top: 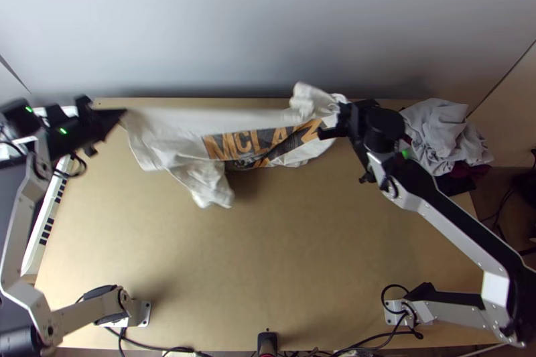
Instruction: Fold the t-shirt
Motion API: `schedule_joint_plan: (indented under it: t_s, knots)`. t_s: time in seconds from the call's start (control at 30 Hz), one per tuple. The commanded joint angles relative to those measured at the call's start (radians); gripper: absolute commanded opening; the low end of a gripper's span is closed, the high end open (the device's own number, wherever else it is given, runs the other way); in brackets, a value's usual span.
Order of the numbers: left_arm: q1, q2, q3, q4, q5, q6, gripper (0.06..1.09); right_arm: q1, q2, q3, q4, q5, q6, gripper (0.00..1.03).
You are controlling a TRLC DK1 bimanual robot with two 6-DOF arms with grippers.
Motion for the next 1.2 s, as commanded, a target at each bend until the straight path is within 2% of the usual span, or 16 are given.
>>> schedule_joint_plan:
  t_s: [0.0,0.13,0.27,0.33,0.43,0.47,0.53,0.57,0.67,0.8,0.87,1.03,1.17]
  knots:
    - [0.129,0.172,0.337,-0.025,0.007,-0.068,0.09,-0.061,-0.178,-0.100,-0.003,0.000,0.018,0.03]
    - [0.080,0.218,0.468,-0.011,-0.006,-0.123,0.09,-0.067,-0.196,-0.097,0.048,0.000,0.025,0.03]
    - [-0.020,0.303,0.624,0.012,-0.098,-0.175,0.09,-0.063,-0.118,-0.015,0.221,0.003,0.021,0.03]
    - [-0.060,0.327,0.670,0.026,-0.144,-0.198,0.09,-0.063,-0.071,0.099,0.241,0.044,0.025,0.03]
    - [-0.092,0.319,0.681,0.032,-0.156,-0.218,0.09,-0.067,-0.037,0.226,0.298,0.094,0.039,0.03]
    - [-0.092,0.310,0.672,0.032,-0.156,-0.224,0.09,-0.083,-0.035,0.248,0.303,0.114,0.073,0.03]
    - [-0.086,0.276,0.642,0.032,-0.157,-0.221,0.09,-0.113,-0.054,0.251,0.303,0.124,0.150,0.03]
    - [-0.078,0.261,0.630,0.035,-0.157,-0.215,0.09,-0.122,-0.071,0.240,0.303,0.129,0.160,0.03]
    - [-0.033,0.240,0.621,0.061,-0.156,-0.214,0.09,-0.130,-0.101,0.185,0.306,0.133,0.162,0.03]
    - [0.011,0.335,0.695,0.078,-0.159,-0.198,0.09,-0.165,-0.023,0.176,0.349,0.138,0.171,0.03]
    - [0.017,0.396,0.762,0.079,-0.182,-0.209,0.09,-0.173,0.052,0.240,0.384,0.138,0.171,0.03]
    - [0.006,0.487,0.833,0.139,-0.240,-0.269,0.09,-0.218,0.296,0.547,0.385,0.138,0.169,0.03]
    - [-0.009,0.526,0.860,0.145,-0.246,-0.272,0.09,-0.222,0.423,0.729,0.384,0.138,0.151,0.03]
